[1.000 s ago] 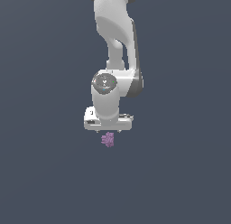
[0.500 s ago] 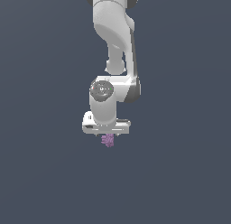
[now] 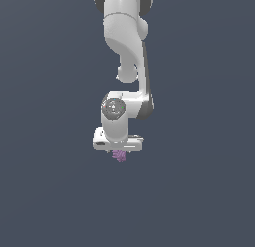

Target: Pick up the object and move it to a goal position.

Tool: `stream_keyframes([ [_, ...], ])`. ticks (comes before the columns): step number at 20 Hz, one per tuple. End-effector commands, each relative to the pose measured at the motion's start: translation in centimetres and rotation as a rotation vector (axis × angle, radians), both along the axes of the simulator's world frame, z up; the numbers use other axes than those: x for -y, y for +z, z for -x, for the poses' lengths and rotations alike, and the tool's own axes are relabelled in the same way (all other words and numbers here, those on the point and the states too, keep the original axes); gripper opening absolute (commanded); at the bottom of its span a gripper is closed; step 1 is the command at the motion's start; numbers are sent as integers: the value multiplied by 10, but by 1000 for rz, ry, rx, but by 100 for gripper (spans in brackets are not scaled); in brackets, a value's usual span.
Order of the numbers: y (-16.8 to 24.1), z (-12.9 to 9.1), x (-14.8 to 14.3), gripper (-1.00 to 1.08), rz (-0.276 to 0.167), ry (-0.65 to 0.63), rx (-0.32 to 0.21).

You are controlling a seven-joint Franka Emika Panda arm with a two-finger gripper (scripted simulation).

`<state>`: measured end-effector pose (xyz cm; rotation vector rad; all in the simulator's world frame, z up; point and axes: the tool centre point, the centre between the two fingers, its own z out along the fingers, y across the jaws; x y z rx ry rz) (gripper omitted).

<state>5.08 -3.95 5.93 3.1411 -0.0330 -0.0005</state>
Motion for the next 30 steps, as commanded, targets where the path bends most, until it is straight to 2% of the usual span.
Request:
stream_keyframes([
  [1, -12, 0, 0, 100, 0, 0, 0],
  [7, -19, -1, 0, 100, 0, 0, 0],
  [8, -19, -1, 0, -100, 0, 0, 0],
  [21, -16, -1, 1, -100, 0, 0, 0],
  [30, 27, -1, 8, -100, 0, 0, 0],
])
